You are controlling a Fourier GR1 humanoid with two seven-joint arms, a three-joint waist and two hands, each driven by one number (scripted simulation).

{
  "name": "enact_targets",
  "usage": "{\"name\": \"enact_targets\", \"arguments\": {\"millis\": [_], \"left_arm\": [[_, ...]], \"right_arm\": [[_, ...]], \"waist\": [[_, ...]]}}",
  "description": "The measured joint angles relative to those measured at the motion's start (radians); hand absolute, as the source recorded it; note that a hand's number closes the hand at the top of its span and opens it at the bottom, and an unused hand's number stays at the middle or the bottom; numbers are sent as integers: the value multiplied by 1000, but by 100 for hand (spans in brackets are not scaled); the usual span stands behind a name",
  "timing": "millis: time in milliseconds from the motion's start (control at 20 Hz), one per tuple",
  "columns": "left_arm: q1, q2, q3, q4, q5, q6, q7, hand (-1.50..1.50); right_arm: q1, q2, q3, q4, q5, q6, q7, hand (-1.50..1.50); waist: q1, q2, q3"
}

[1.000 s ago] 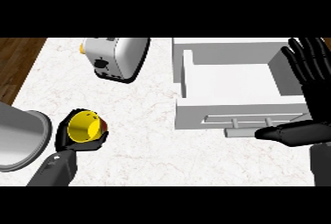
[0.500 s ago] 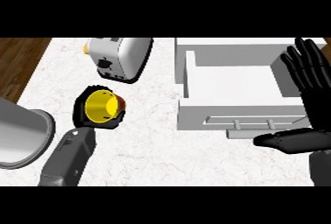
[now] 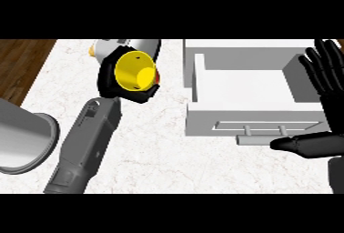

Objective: Pick up the cup, place it into the drawer and close the drawer

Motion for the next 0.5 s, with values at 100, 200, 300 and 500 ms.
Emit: {"name": "enact_targets", "arguments": {"millis": [100,200,300,500], "left_arm": [[-43,-11,-14,-41,1,26,74,150],[-95,-18,-49,-74,14,74,153,150],[-140,-23,-93,-87,31,126,208,150],[-274,-27,-144,-65,54,235,320,150]], "right_arm": [[-16,1,-1,33,10,-2,-20,-150],[-19,8,0,40,17,-8,-32,-150],[-26,10,2,66,30,-8,-57,-150],[-26,9,-2,70,28,-4,-68,-150]], "waist": [[1,2,0],[-2,2,0],[-6,4,0],[-18,7,0]]}}
